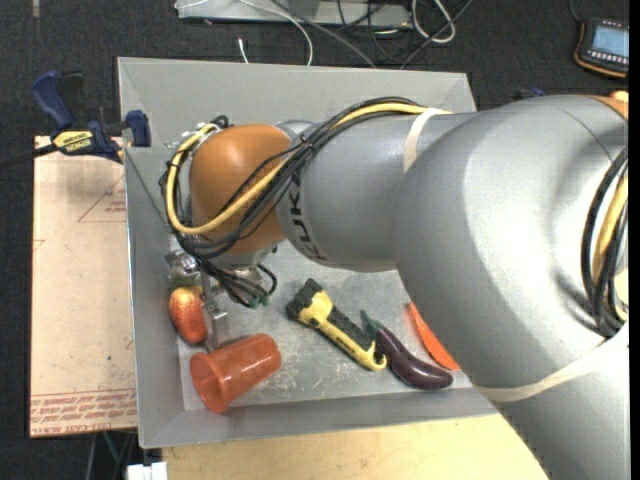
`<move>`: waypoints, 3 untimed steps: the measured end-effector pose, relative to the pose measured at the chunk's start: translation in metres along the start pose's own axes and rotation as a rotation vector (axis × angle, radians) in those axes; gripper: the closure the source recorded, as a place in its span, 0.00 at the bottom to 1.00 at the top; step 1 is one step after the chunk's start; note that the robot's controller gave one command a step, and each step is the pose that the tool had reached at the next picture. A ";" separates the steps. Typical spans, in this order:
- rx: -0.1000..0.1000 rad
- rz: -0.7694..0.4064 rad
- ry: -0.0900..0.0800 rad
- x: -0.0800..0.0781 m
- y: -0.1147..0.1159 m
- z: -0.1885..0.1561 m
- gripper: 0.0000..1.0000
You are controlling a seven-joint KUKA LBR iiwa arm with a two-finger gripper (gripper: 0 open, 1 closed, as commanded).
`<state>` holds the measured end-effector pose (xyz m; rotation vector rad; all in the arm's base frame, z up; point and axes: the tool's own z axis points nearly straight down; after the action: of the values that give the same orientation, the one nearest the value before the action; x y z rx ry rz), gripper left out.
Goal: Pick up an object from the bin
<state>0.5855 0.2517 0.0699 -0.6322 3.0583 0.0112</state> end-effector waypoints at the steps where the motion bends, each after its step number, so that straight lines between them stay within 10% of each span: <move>1: 0.001 0.326 0.021 0.005 0.003 -0.007 1.00; 3: 0.003 0.327 0.033 0.008 0.003 -0.035 1.00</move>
Offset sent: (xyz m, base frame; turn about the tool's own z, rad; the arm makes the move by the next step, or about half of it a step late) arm 0.0000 0.0000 0.0000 0.0000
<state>0.5760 0.2512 0.1044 -0.1272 3.1530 0.0014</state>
